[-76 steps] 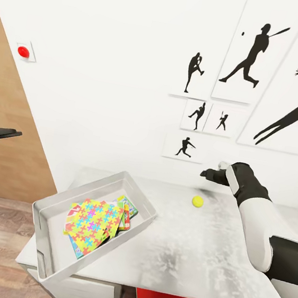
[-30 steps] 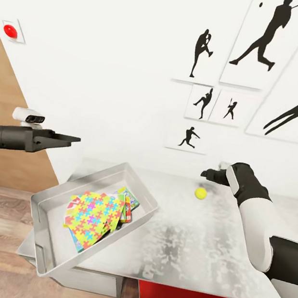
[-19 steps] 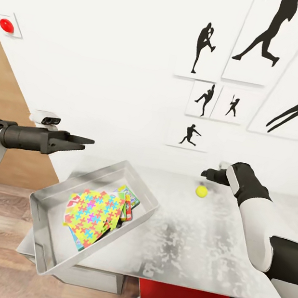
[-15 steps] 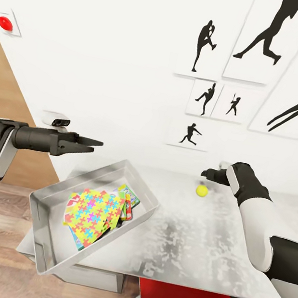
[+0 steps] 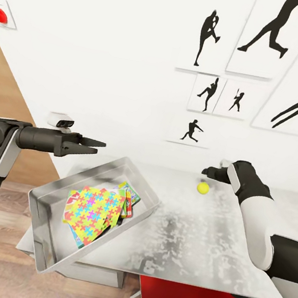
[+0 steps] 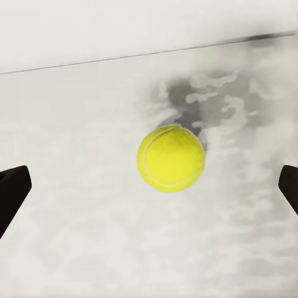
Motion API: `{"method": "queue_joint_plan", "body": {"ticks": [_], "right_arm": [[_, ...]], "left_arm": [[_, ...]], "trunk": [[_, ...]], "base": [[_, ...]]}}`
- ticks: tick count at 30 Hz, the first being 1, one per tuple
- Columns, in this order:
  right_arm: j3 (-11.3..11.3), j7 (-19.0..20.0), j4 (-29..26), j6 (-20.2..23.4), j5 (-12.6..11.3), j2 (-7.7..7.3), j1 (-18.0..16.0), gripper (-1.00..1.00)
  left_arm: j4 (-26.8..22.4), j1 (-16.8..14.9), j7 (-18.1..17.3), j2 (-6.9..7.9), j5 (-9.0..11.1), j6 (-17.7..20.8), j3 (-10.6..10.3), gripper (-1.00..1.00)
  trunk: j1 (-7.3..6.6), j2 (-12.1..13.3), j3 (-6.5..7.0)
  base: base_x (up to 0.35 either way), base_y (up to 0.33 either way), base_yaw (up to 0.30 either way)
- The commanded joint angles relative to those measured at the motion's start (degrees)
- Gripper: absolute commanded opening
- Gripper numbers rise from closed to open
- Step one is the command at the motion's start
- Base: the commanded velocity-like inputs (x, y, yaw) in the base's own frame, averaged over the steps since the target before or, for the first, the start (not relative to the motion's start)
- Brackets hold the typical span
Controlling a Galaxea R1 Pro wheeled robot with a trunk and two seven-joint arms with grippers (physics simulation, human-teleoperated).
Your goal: Put all the toys in the child's room - the three board games (two on the bed and one on the table), the two jigsaw puzzles on the table, and the tennis ball on the table - inside the toy box on the table in the child's room.
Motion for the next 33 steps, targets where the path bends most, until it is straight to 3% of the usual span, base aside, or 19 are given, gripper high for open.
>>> {"method": "queue_joint_plan", "body": {"ticks": [1, 21, 33], "right_arm": [[-0.16, 0.03, -0.06, 0.26, -0.22, -0.01, -0.1, 1.0], [0.16, 0.03, -0.1, 0.31, -0.14, -0.16, -2.21, 1.0], [0.21, -0.05, -0.1, 0.23, -0.13, -0.11, -2.25, 1.0]], "left_arm": [[0.01, -0.06, -0.1, 0.11, 0.19, 0.6, -0.09, 1.0], [-0.05, -0.06, -0.11, 0.15, 0.56, 0.6, 0.32, 1.0], [-0.05, -0.07, -0.53, 0.08, 0.9, 0.6, 5.39, 1.0]], "trunk": [[0.03, -0.12, -0.2], [0.03, -0.12, -2.09], [0.03, -0.12, -3.22]], "base": [[0.0, 0.0, 0.0], [0.0, 0.0, 0.0], [0.0, 0.0, 0.0]]}}
